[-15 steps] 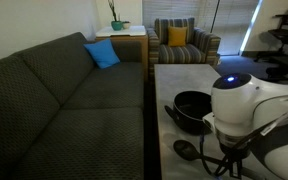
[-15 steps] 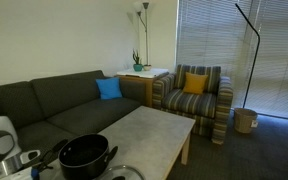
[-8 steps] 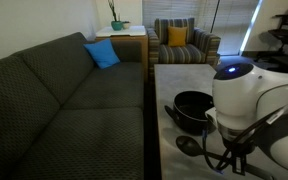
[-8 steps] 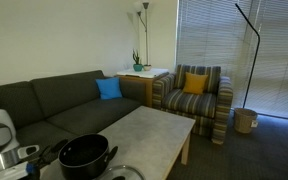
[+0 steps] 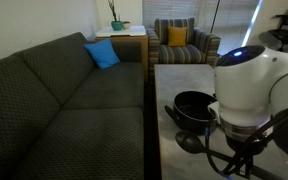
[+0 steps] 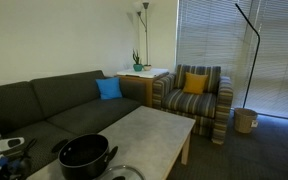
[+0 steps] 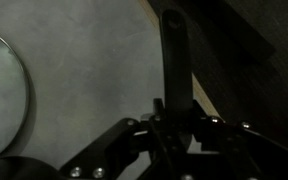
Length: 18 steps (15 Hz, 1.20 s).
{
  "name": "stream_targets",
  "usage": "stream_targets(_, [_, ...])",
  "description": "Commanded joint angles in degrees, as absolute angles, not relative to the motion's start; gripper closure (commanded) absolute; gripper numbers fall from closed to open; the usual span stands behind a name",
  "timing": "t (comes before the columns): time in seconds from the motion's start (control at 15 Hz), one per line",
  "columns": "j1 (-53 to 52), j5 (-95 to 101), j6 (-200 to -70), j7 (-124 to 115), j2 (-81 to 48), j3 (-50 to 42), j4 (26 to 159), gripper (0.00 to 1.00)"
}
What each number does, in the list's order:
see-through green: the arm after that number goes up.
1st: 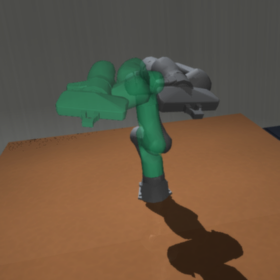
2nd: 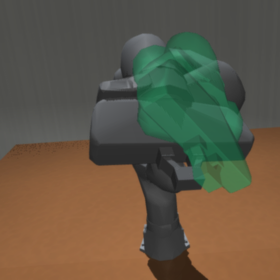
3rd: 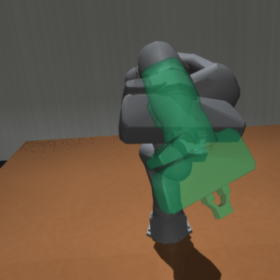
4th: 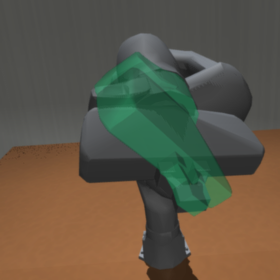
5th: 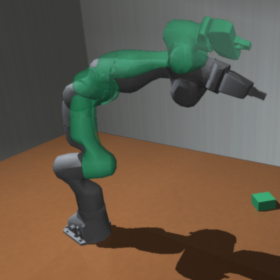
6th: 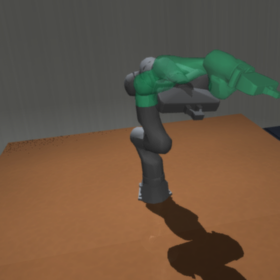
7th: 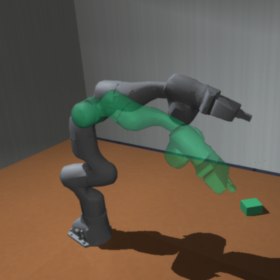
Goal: Put the black ladle inside the black pot
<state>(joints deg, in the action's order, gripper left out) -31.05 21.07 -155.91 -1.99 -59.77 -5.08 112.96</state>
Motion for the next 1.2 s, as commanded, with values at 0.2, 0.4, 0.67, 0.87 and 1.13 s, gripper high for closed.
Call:
stream_targets(0.2, [-34.2,21.9,-156.0,-10.5,-52.5,-8.5,120.1,0.93])
stream_targets(0.4, [-35.8,21.9,-158.0,-15.5,-50.3,-11.2,122.3,0.93])
stream_targets(0.67, [-35.4,21.9,-158.9,-17.0,-48.3,-13.9,123.5,0.93])
stream_targets(0.87, [-33.3,22.0,-157.9,-15.3,-47.2,-15.3,123.0,0.93])
stream_targets(1.13, [-29.5,22.1,-155.1,-11.4,-45.8,-15.0,121.2,0.93])
